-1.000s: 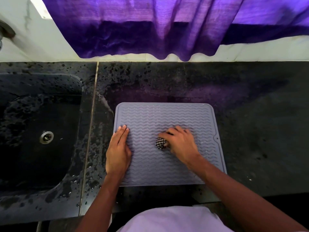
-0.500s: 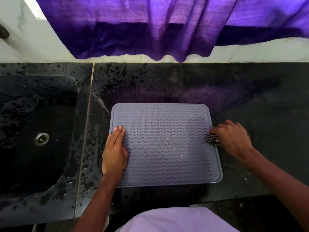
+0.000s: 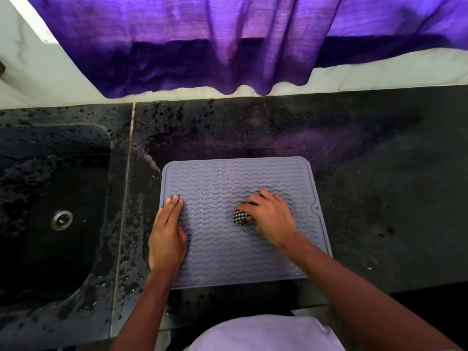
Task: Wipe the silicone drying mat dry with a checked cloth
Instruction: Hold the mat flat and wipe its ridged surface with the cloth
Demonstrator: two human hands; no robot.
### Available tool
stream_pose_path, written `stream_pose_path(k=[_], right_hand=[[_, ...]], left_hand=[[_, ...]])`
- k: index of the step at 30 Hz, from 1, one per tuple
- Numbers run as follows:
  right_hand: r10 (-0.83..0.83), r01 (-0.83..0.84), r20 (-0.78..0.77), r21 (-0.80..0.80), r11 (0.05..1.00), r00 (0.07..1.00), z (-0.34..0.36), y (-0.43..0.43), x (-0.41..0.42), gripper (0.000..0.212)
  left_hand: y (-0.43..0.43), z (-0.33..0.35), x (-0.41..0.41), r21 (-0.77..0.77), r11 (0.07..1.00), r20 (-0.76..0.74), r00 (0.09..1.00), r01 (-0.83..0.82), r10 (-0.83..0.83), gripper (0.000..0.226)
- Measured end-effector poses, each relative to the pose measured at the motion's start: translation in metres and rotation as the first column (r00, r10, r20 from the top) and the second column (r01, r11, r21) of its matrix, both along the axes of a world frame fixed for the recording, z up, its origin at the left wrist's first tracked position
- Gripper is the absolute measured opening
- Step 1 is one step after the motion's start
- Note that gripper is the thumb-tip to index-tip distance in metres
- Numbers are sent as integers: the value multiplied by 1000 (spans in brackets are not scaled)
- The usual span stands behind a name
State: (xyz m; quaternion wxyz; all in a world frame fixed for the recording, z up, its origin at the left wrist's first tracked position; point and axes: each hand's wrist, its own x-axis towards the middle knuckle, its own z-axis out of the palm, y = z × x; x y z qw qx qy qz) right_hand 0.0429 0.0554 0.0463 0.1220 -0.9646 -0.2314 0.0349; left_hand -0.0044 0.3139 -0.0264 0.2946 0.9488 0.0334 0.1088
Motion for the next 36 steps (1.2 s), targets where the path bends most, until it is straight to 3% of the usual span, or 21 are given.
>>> stream_pose_path(k=[5,12,15,17,19,22,27,36], right_hand=[[-50,55,59,-75,996,997,3,-74,-3,71],[-245,265,109,-260,928,963,13,-161,-4,61],[-358,376,119,-206,904,926,25,-165,2,58],[-331,338,121,-40,940,936,33,-148,8,55],[-214,200,124,117,973,969,40,-112,12,57],[-105,77,107,239,968,989,35,-43,13,54],[9,-15,35,171,985,999,-2,18,-6,53],[-49,49,-25,0,999,998,0,-62,2,65]], left_hand=[[0,-1,0,-1,1000,12,1000,-2,2,59],[-3,-1,0,-6,1000,15,1000,-26,26,57],[-4,-1,0,-15,999,9,999,-37,38,57],[-5,-1,0,-20,999,6,999,-41,41,56],[-4,-2,0,-25,999,5,999,-37,38,56],[-4,-1,-1,-18,999,-13,999,-37,37,56],[-3,0,-1,-3,999,-14,999,-37,37,53],[-3,2,1,0,999,-1,999,-38,38,53]])
